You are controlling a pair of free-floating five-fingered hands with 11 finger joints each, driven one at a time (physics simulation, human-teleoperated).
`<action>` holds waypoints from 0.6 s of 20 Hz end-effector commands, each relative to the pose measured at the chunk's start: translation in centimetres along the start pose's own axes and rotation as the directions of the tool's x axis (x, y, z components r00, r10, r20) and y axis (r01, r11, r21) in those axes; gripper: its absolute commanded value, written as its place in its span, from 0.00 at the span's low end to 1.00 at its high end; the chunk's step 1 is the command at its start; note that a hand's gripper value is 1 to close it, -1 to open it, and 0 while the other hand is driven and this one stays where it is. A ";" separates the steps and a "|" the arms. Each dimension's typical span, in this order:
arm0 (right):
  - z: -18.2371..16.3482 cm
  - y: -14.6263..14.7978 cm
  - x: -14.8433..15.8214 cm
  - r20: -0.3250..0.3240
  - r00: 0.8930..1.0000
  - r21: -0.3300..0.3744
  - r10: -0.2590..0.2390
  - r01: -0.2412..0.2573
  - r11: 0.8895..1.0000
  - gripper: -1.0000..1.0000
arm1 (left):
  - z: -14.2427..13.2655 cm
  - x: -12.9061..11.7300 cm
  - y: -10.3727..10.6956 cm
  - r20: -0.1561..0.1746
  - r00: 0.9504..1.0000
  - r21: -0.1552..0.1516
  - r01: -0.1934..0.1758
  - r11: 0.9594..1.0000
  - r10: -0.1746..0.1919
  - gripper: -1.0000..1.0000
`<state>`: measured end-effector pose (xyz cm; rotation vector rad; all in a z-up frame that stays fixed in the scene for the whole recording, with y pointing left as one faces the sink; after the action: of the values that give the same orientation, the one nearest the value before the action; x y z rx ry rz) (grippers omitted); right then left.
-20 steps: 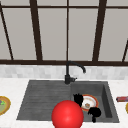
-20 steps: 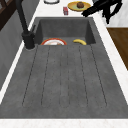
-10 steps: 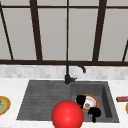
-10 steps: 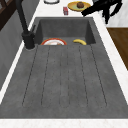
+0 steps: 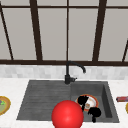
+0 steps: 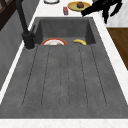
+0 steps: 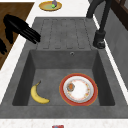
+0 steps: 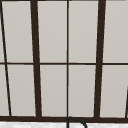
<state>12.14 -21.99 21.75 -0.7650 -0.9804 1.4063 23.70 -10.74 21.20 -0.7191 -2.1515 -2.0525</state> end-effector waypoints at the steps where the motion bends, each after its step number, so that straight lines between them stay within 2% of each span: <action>1: 0.0 0.0 0.0 0.000 1.000 0.000 0.000 0.000 1.000 0.50 | 0.2 -1.6 -0.3 0.028 0.994 0.041 -0.111 0.993 0.110 0.00; 5: 0.0 0.0 0.0 0.000 1.000 0.000 0.000 0.000 1.000 0.50 | 0.5 -3.9 -0.6 0.020 0.986 0.052 -0.167 0.985 0.166 0.00; 10: 0.0 0.0 0.0 0.000 1.000 0.000 0.000 0.000 1.000 0.50 | 1.0 -7.9 -1.7 0.013 0.980 0.060 -0.199 0.978 0.198 0.00; 11: 0.0 0.0 0.0 0.000 1.000 0.000 0.000 0.000 1.000 0.50 | 1.0 -8.7 -1.9 0.013 0.979 0.063 -0.203 0.977 0.203 0.00; 12: 0.0 0.0 0.0 0.000 1.000 0.000 0.000 0.000 1.000 0.50 | 1.0 -9.8 -2.1 0.014 0.981 0.064 -0.193 0.979 0.193 0.00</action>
<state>12.14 -21.99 21.75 -0.7650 -0.9804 1.4063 29.83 -11.85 16.96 -0.8451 -2.0765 -1.9289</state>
